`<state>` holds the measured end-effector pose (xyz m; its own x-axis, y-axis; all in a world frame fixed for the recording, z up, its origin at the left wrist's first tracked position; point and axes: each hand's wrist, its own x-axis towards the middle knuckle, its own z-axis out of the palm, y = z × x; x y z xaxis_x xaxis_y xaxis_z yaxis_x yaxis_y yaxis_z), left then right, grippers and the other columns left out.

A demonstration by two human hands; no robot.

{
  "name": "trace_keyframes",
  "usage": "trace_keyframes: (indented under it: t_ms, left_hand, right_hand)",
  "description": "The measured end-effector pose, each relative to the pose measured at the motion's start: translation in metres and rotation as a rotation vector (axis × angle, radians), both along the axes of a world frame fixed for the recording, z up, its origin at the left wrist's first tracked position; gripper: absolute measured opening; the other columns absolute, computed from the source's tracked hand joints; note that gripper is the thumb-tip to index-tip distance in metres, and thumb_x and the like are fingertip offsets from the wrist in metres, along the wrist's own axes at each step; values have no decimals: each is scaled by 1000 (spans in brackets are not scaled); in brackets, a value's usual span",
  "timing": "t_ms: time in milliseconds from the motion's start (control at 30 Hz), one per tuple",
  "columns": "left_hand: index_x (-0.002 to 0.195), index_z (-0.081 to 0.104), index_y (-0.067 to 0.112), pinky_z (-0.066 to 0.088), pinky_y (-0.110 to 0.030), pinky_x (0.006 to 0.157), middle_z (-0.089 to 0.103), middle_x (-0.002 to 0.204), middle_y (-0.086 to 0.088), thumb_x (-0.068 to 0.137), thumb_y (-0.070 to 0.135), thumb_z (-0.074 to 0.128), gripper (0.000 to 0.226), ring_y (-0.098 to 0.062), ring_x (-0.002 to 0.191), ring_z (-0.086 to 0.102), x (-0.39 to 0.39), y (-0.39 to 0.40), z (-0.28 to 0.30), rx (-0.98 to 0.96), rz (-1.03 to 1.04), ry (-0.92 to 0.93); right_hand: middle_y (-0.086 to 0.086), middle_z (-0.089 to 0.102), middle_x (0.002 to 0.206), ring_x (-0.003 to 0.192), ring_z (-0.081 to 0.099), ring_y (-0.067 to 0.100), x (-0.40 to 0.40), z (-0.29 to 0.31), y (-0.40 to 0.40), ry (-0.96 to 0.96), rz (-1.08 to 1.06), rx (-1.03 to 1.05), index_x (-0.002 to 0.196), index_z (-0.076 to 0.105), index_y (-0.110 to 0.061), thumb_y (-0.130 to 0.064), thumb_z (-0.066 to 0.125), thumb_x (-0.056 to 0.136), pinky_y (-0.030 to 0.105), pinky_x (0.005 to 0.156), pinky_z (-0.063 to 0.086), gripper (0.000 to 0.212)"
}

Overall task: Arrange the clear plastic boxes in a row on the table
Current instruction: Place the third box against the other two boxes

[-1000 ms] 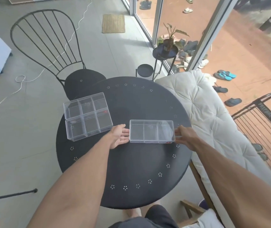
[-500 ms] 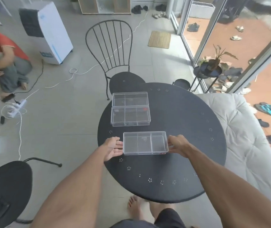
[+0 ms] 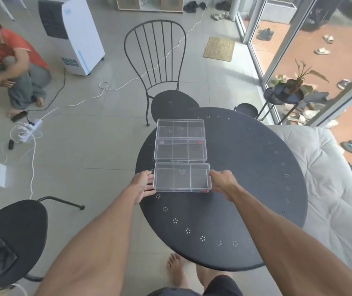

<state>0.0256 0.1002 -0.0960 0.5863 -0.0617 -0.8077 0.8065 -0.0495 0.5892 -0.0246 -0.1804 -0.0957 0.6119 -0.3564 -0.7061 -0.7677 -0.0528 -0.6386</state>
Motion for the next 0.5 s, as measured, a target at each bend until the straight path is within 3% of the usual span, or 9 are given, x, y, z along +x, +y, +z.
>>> trace_keyframes:
  t_ms: [100,167,333,500]
  left_hand:
    - [138,56,1,51,-47,101,64,131,-16,106,30,42,46,-33,112,64,6,1,-2,11,-5,-17]
    - [136,57,3,53,-45,99,66,126,-13,104,32,46,45,-31,107,65,8,2,-3,22,-14,-24]
    - [126,62,11,52,-49,104,66,133,-14,101,33,50,35,-34,112,67,12,3,-7,18,1,-58]
    - [133,63,7,53,-49,103,67,134,-14,99,35,54,45,-34,115,67,16,6,-10,33,-5,-56]
  right_hand:
    - [10,75,88,83,78,31,3,2,1,-5,0,9,89,76,1,-30,64,82,52,103,64,33]
    - [10,78,89,89,84,33,5,4,2,-1,-6,9,85,76,-2,-29,65,81,49,102,65,29]
    - [25,81,120,106,82,41,11,-1,1,9,-4,16,112,74,18,-26,63,84,52,103,64,53]
    - [20,85,113,102,84,37,12,-3,2,12,1,7,113,73,18,-25,63,86,50,104,64,52]
